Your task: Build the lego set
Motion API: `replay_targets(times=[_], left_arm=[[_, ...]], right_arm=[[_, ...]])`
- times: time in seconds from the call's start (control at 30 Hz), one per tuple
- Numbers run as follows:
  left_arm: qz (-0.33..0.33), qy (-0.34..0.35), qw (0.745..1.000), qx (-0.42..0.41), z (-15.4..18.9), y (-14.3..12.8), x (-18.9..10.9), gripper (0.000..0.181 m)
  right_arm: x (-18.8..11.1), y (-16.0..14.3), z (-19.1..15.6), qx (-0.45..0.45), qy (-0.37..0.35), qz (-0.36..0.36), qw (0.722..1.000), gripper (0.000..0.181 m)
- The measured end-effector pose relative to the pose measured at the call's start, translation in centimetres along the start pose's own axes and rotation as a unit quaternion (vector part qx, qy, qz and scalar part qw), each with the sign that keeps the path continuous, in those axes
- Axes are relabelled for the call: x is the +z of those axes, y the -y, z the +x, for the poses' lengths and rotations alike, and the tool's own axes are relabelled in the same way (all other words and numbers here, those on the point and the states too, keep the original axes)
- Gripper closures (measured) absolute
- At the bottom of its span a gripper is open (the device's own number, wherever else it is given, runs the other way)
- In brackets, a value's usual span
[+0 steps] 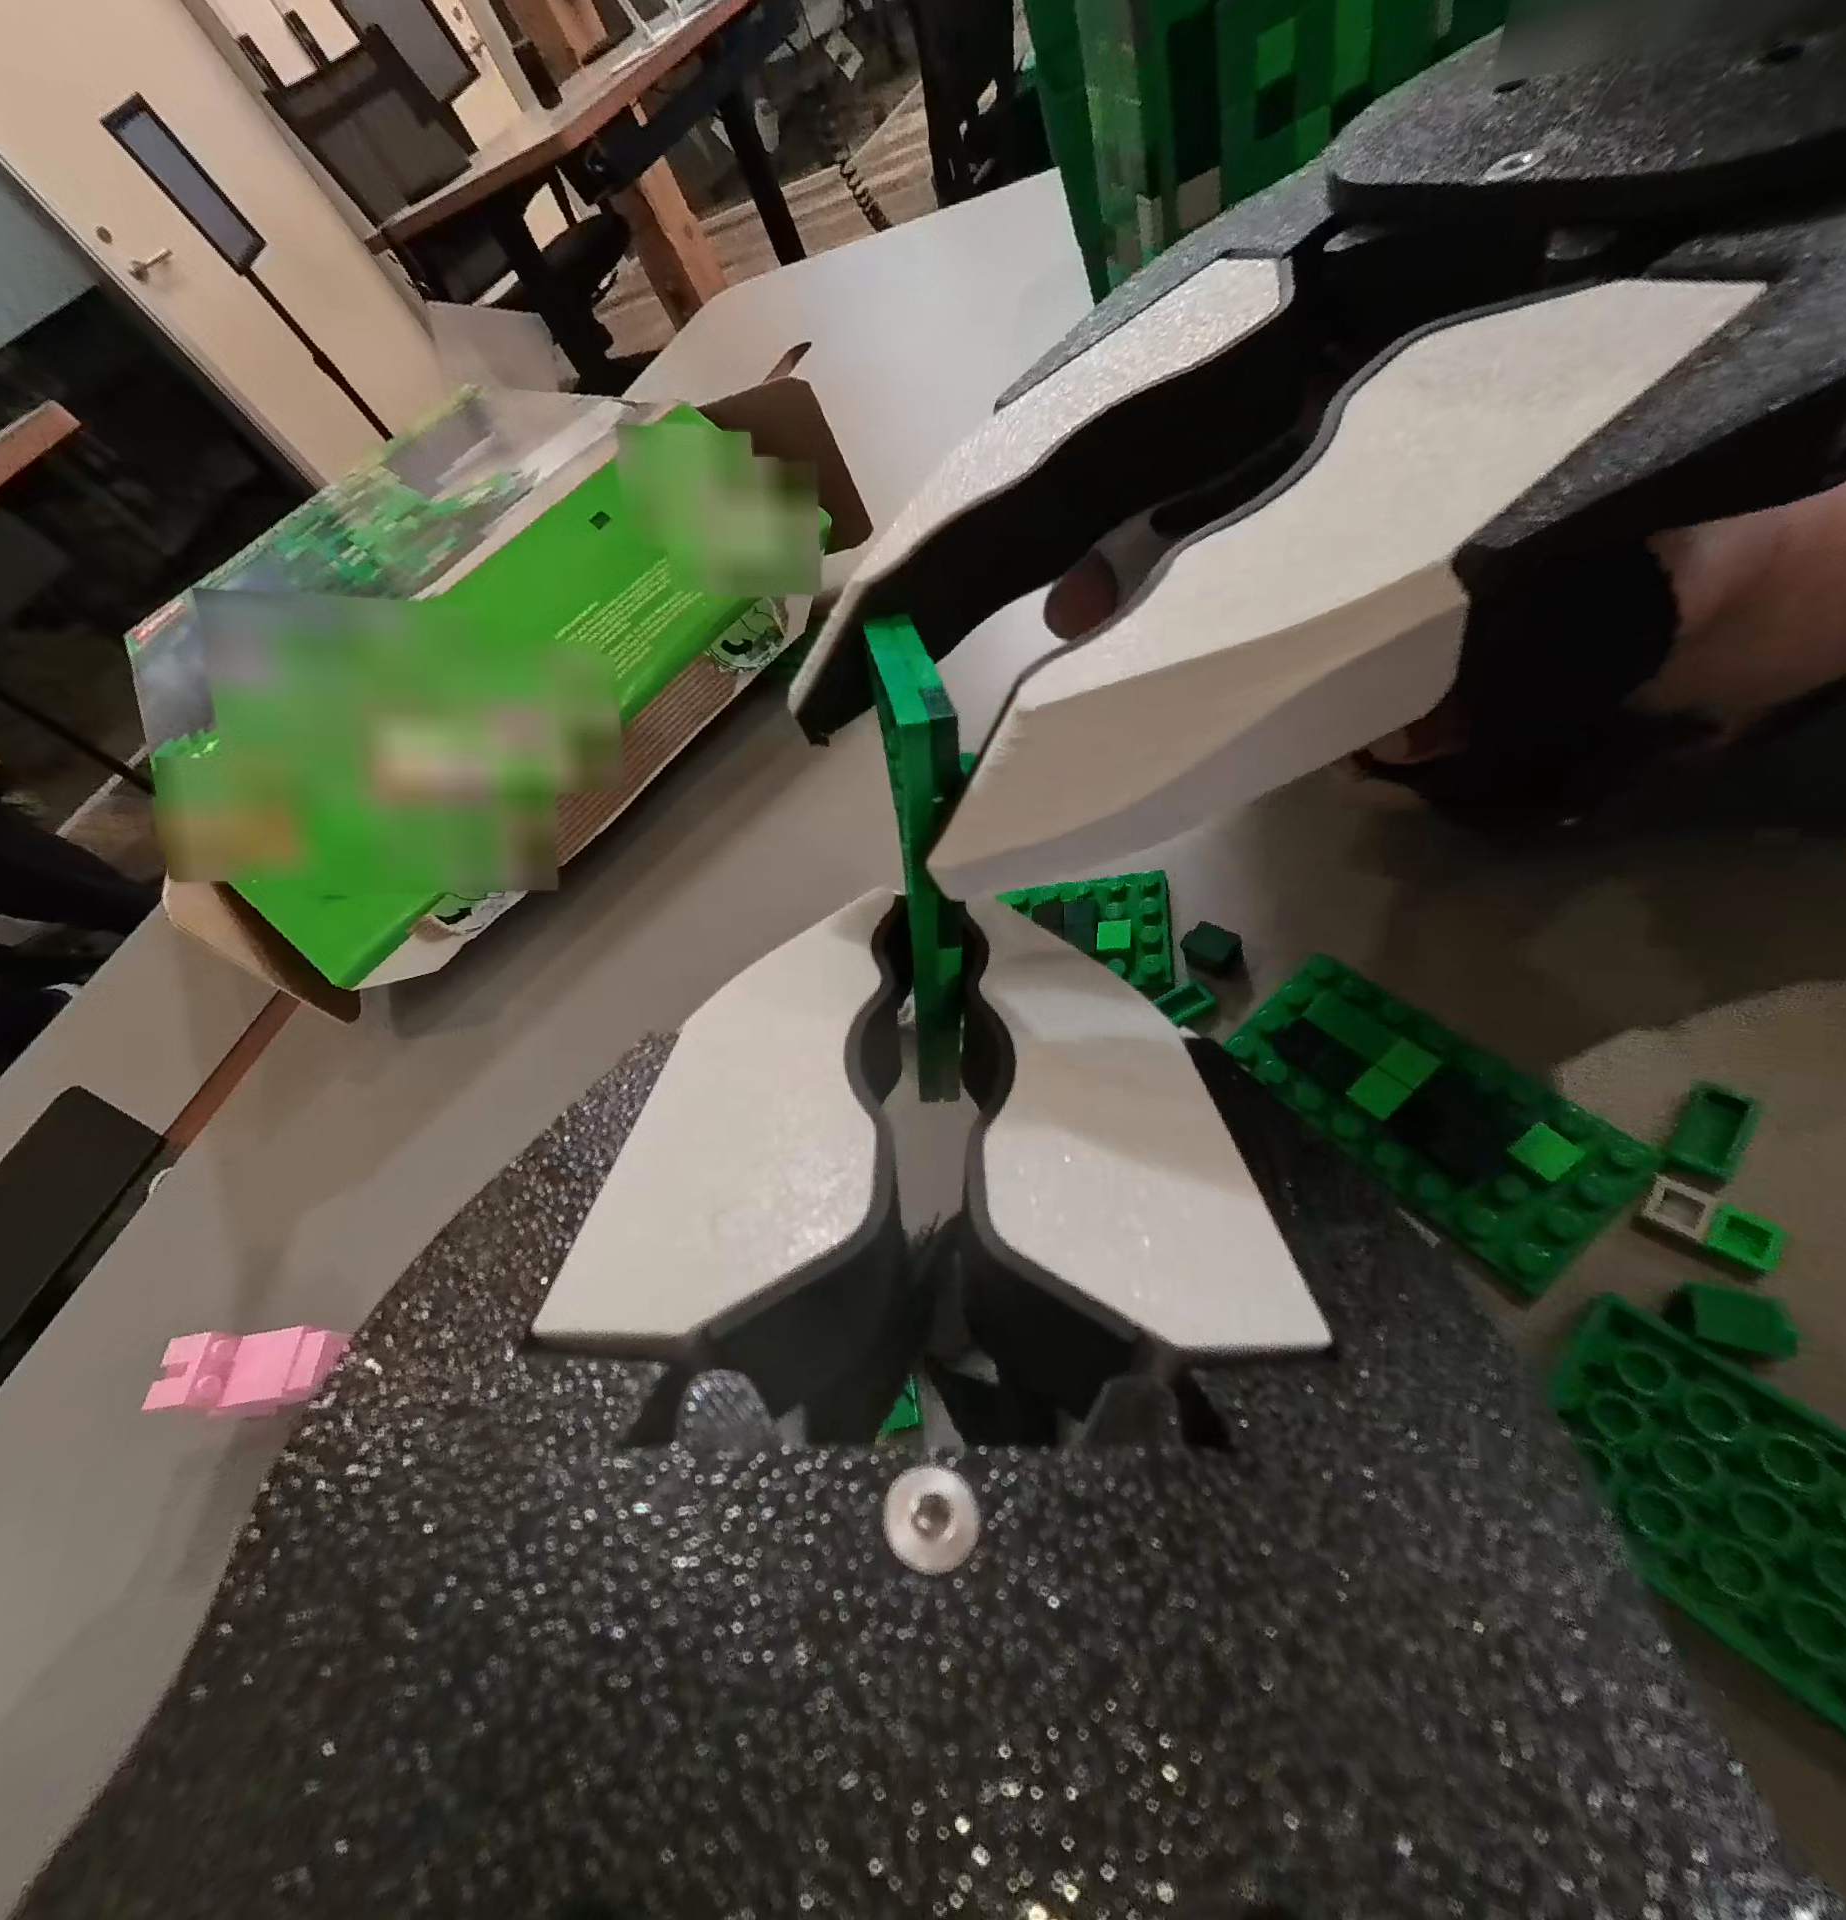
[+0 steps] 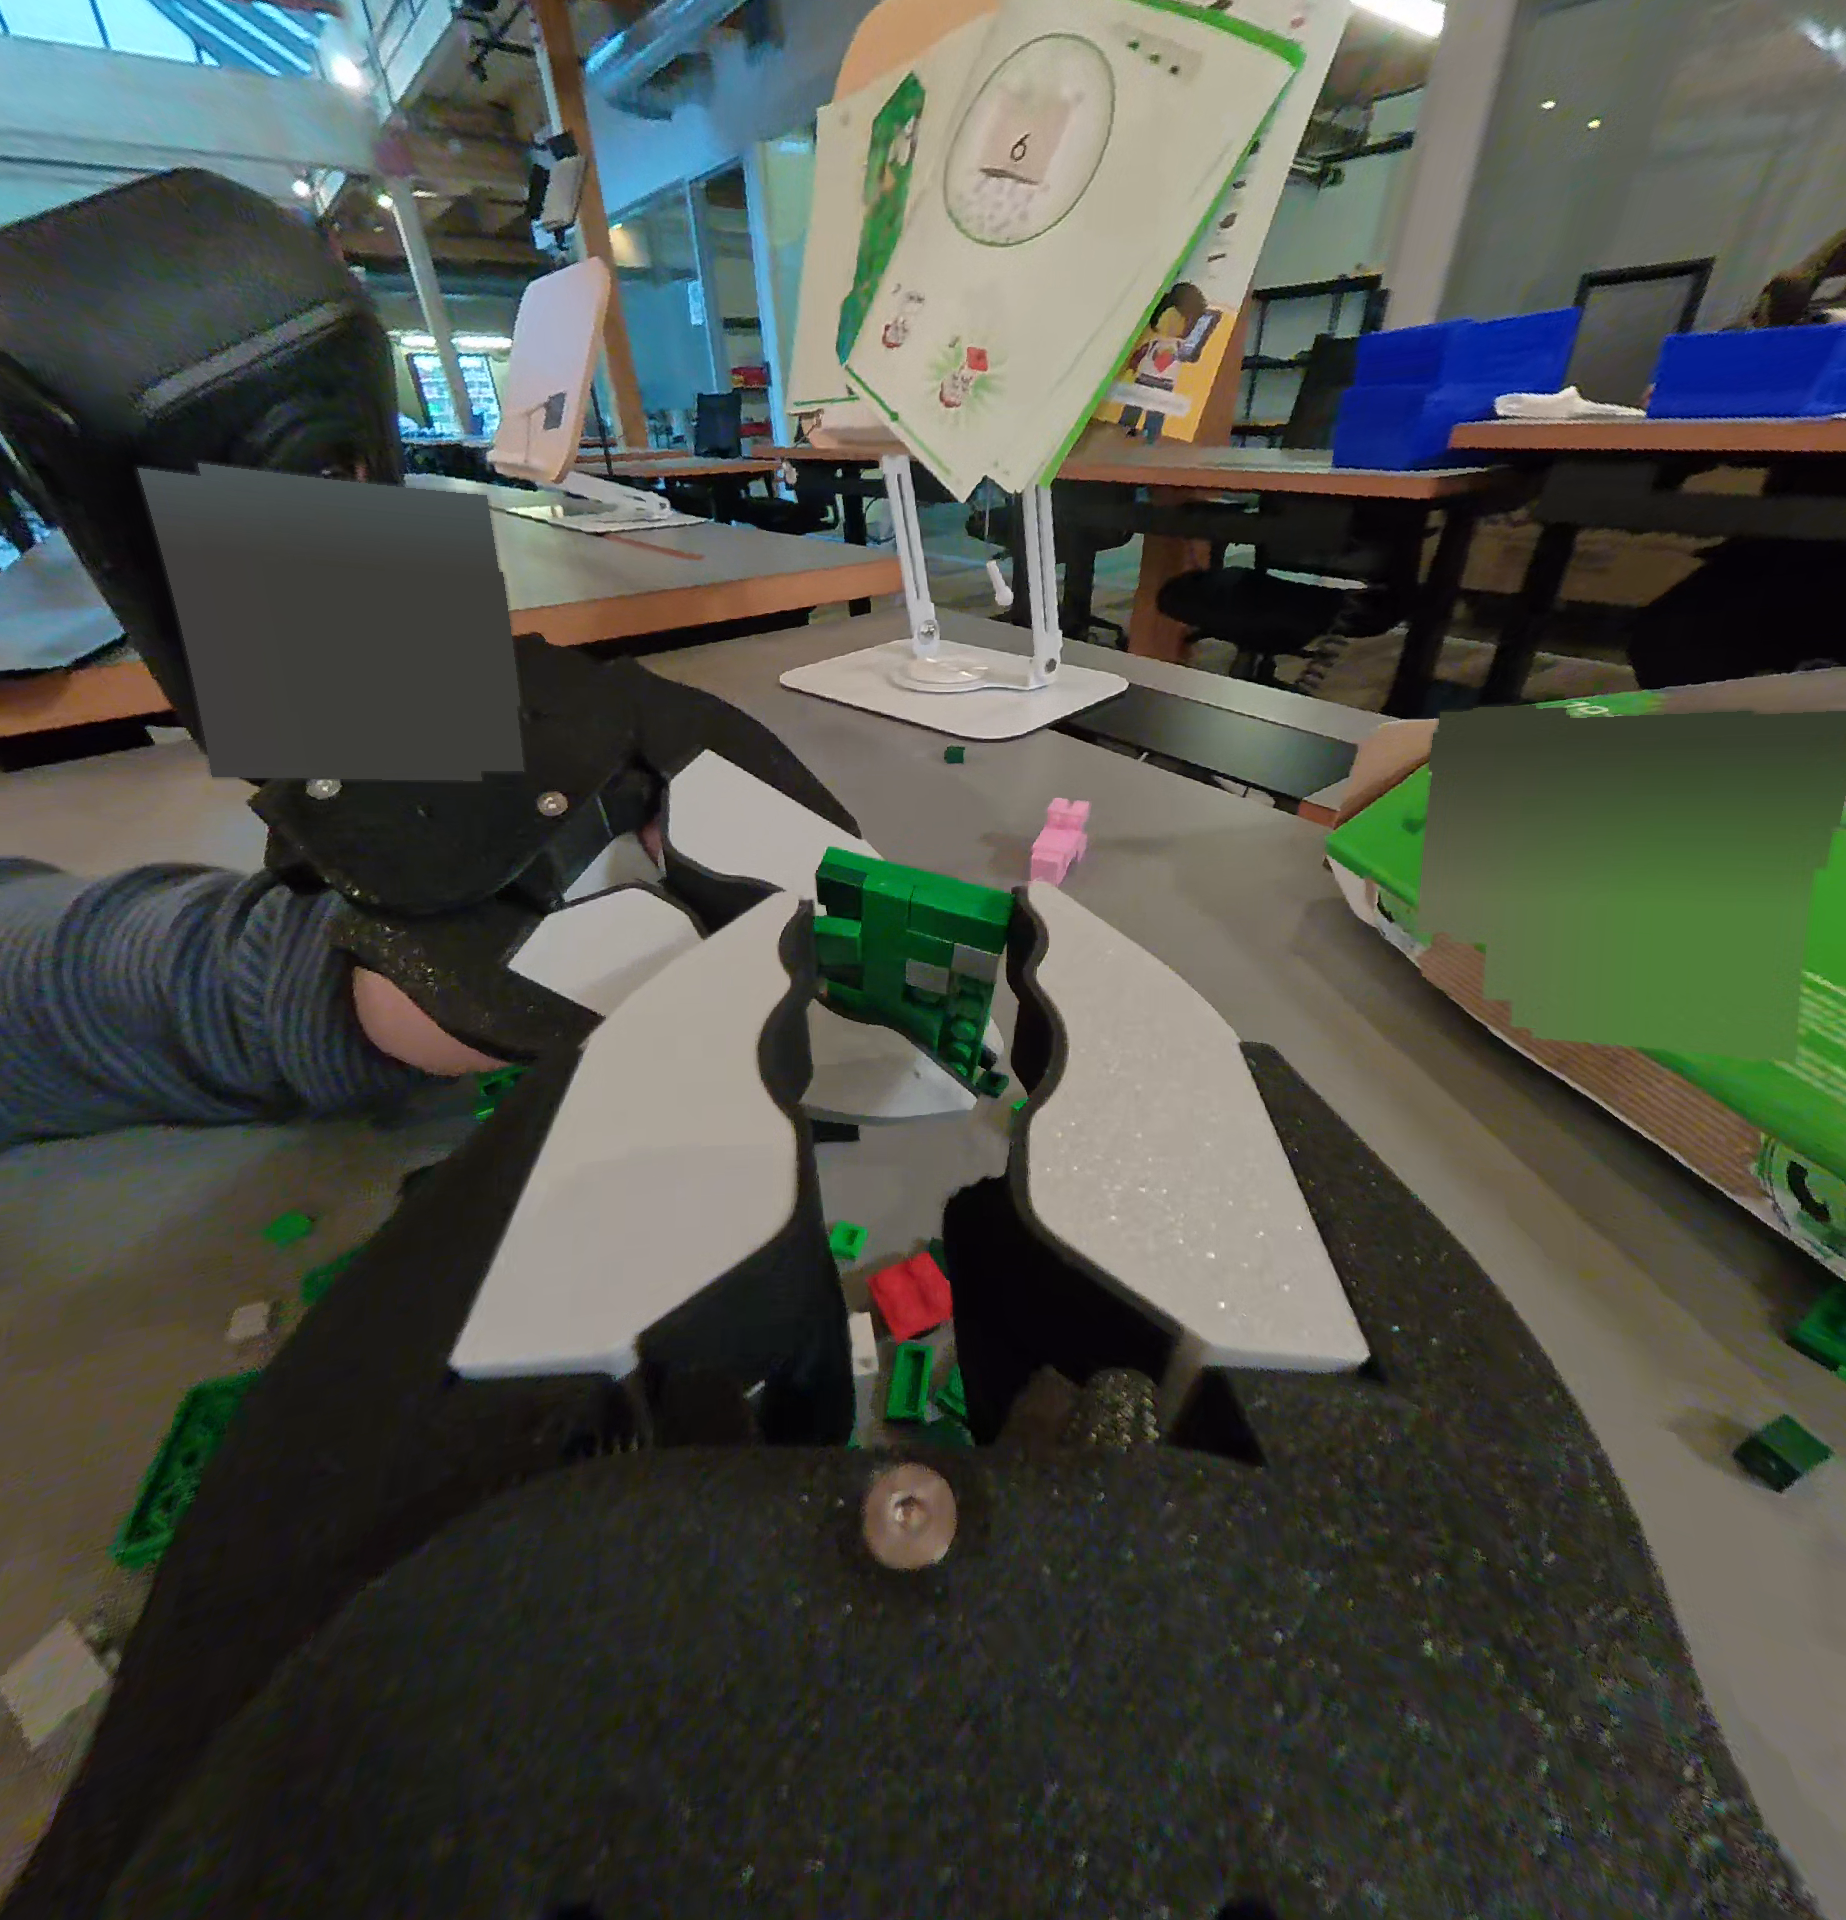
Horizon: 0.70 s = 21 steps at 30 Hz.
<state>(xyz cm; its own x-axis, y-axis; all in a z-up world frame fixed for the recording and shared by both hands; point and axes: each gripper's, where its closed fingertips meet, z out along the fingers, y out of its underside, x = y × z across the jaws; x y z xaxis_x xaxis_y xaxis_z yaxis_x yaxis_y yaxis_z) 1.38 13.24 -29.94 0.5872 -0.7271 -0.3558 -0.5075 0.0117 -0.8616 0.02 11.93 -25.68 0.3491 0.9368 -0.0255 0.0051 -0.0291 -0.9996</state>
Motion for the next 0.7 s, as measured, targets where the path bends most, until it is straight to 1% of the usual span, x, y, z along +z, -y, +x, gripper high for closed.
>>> replay_targets(times=[0.03,0.07,0.13,0.23,0.37,0.4,0.47,0.5,0.53,0.57,0.63,0.7], left_arm=[[-0.002,-0.006,1.0,-0.001,0.0,-0.2,0.0,0.175],[0.002,-0.017,1.0,-0.009,0.2,-0.2,-0.1,0.175],[-0.004,-0.01,1.0,-0.012,0.2,-0.3,0.1,0.175],[-0.012,0.015,0.999,-0.027,-0.3,-0.2,0.1,0.175],[-0.038,0.031,0.998,-0.027,-0.5,-1.0,0.5,0.175],[-0.039,0.033,0.998,-0.025,-0.4,-1.0,0.6,0.175],[-0.036,0.032,0.999,-0.017,0.0,-0.6,0.8,0.175],[-0.033,0.028,0.999,-0.014,0.3,-0.4,0.9,0.175],[-0.029,0.028,0.999,-0.012,0.5,-0.2,1.0,0.175],[-0.024,0.025,0.999,-0.012,0.6,-0.1,0.9,0.175],[-0.01,-0.001,1.0,-0.015,0.9,0.1,0.8,0.175],[-0.008,-0.022,1.0,-0.008,1.1,-0.2,0.6,0.175]], right_arm=[[-0.1,0.0,-0.2,-0.005,0.014,0.0,1.0,0.157],[-0.2,-0.1,-0.3,-0.012,0.023,-0.001,1.0,0.158],[-0.1,-0.3,-0.3,-0.008,0.023,-0.004,1.0,0.157],[-0.1,0.0,0.3,0.007,-0.01,0.01,1.0,0.153],[0.4,-0.1,0.9,0.023,-0.046,0.01,0.999,0.132],[0.6,-0.1,0.9,0.033,-0.05,0.013,0.998,0.132],[0.8,-0.1,1.1,0.035,-0.067,0.012,0.997,0.133],[0.8,0.0,0.9,0.028,-0.066,0.014,0.997,0.138],[0.8,0.0,0.6,0.021,-0.063,0.017,0.998,0.146],[0.8,0.2,0.5,0.015,-0.064,0.023,0.998,0.147],[0.8,0.3,0.2,0.015,-0.046,0.025,0.999,0.147],[0.9,0.0,-0.2,0.007,-0.021,0.011,1.0,0.147]])
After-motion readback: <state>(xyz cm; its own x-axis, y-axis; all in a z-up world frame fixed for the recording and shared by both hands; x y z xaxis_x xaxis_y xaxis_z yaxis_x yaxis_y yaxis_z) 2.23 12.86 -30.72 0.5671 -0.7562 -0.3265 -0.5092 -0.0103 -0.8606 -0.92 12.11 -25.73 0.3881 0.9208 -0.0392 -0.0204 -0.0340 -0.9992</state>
